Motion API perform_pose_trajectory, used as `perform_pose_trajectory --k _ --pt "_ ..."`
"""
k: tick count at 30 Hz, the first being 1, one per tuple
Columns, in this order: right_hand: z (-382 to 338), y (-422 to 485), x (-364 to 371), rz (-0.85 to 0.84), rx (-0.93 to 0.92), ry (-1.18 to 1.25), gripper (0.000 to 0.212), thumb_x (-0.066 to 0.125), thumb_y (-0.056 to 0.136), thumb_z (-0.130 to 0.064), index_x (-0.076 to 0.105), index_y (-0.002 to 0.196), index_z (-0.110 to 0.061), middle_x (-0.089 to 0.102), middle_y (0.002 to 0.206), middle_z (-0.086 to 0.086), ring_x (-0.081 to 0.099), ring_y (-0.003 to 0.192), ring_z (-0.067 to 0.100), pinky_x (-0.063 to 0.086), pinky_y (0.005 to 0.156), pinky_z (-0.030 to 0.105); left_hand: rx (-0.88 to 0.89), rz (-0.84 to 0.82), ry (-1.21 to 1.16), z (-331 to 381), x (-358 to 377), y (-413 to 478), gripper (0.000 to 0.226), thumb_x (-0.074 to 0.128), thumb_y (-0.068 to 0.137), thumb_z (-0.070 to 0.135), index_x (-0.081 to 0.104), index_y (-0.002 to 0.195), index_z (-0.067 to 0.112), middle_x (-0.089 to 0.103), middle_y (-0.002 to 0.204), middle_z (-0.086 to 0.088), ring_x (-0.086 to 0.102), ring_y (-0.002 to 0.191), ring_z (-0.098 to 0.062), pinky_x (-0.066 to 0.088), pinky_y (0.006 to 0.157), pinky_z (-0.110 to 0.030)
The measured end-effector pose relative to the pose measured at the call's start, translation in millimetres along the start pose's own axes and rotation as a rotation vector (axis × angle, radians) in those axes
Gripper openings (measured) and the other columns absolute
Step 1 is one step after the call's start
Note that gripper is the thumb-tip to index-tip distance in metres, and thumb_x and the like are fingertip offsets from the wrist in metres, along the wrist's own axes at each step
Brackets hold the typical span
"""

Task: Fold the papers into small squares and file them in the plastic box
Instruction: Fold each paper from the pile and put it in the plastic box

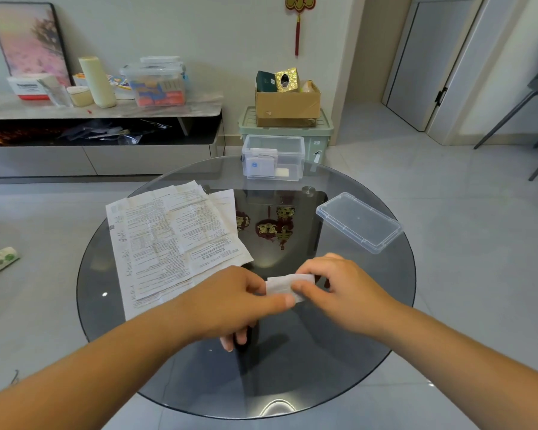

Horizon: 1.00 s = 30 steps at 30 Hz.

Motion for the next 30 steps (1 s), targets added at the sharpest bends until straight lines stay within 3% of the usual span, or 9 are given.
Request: perform_pose_trajectory --k 3,6,10,15,19,22,26,30 --pt "3 3 3 0.01 0.088 0.047 0.017 0.059 0.097 -0.039 0.065 0.113 -0.039 0.053 0.091 -0.02 0.048 0.086 -0.006 0.036 0.07 0.017 0.053 0.13 0.227 1 7 8 0.037 0.062 0.091 0.057 0.064 0.084 0.02 0.067 0.056 -0.003 0.064 0.043 -0.015 0.059 0.054 -0.029" --pt "5 4 5 0.024 0.14 0.017 0.037 0.063 0.093 -0.047 0.052 0.128 -0.043 0.05 0.095 -0.019 0.048 0.096 0.006 0.043 0.083 0.027 0.052 0.183 0.289 1 10 20 0.037 0.061 0.095 0.049 0.064 0.081 0.015 0.069 0.058 -0.002 0.068 0.048 -0.017 0.061 0.055 -0.03" --pt "8 2 2 0.036 0.124 0.005 0.031 0.065 0.094 -0.038 0.046 0.117 -0.043 0.057 0.088 -0.012 0.048 0.096 0.005 0.04 0.093 0.033 -0.025 0.133 0.175 3 8 27 0.038 0.063 0.096 0.041 0.06 0.071 0.012 0.062 0.046 0.005 0.059 0.039 -0.011 0.057 0.05 -0.027" --pt "8 3 1 0.012 0.084 -0.115 0.002 0.06 0.097 -0.041 0.059 0.096 -0.039 0.055 0.089 -0.013 0.046 0.096 0.007 0.036 0.099 0.038 -0.079 0.202 0.336 3 11 30 0.043 0.061 0.093 0.053 0.063 0.075 0.014 0.071 0.06 -0.002 0.069 0.05 -0.017 0.062 0.06 -0.03" --pt "8 4 1 0.013 0.087 -0.134 0.004 0.06 0.095 -0.045 0.059 0.093 -0.041 0.054 0.089 -0.014 0.045 0.097 0.007 0.036 0.099 0.038 0.143 0.442 0.592 6 9 24 0.033 0.066 0.086 0.058 0.049 0.085 0.03 0.06 0.084 0.01 0.059 0.075 -0.009 0.055 0.07 -0.03" --pt "10 4 -1 0.006 0.084 -0.122 0.007 0.062 0.092 -0.049 0.059 0.092 -0.043 0.054 0.091 -0.015 0.044 0.099 0.007 0.036 0.098 0.037 0.381 0.394 0.6 7 15 24 0.014 0.065 0.091 0.047 0.06 0.101 0.039 0.046 0.105 0.014 0.049 0.093 -0.006 0.048 0.082 -0.024" --pt "12 5 -4 -0.024 0.105 -0.084 0.009 0.067 0.088 -0.052 0.061 0.092 -0.046 0.054 0.094 -0.015 0.044 0.102 0.007 0.034 0.099 0.038 0.343 0.311 0.518 3 12 29 0.023 0.068 0.089 0.05 0.071 0.11 0.04 0.05 0.109 0.013 0.048 0.103 -0.006 0.045 0.09 -0.026" --pt "16 6 -15 -0.101 0.168 -0.079 0.014 0.072 0.083 -0.053 0.066 0.095 -0.052 0.054 0.101 -0.018 0.044 0.107 0.007 0.029 0.101 0.037 0.262 0.333 0.509 6 10 32 0.025 0.075 0.083 0.051 0.074 0.104 0.038 0.054 0.108 0.013 0.052 0.1 -0.008 0.047 0.084 -0.025"
Point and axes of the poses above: each hand's wrist, its own y-axis towards the middle knuckle, its own x-axis out of the palm, z = x × y, the point moved 2 cm from there along y, towards the middle knuckle
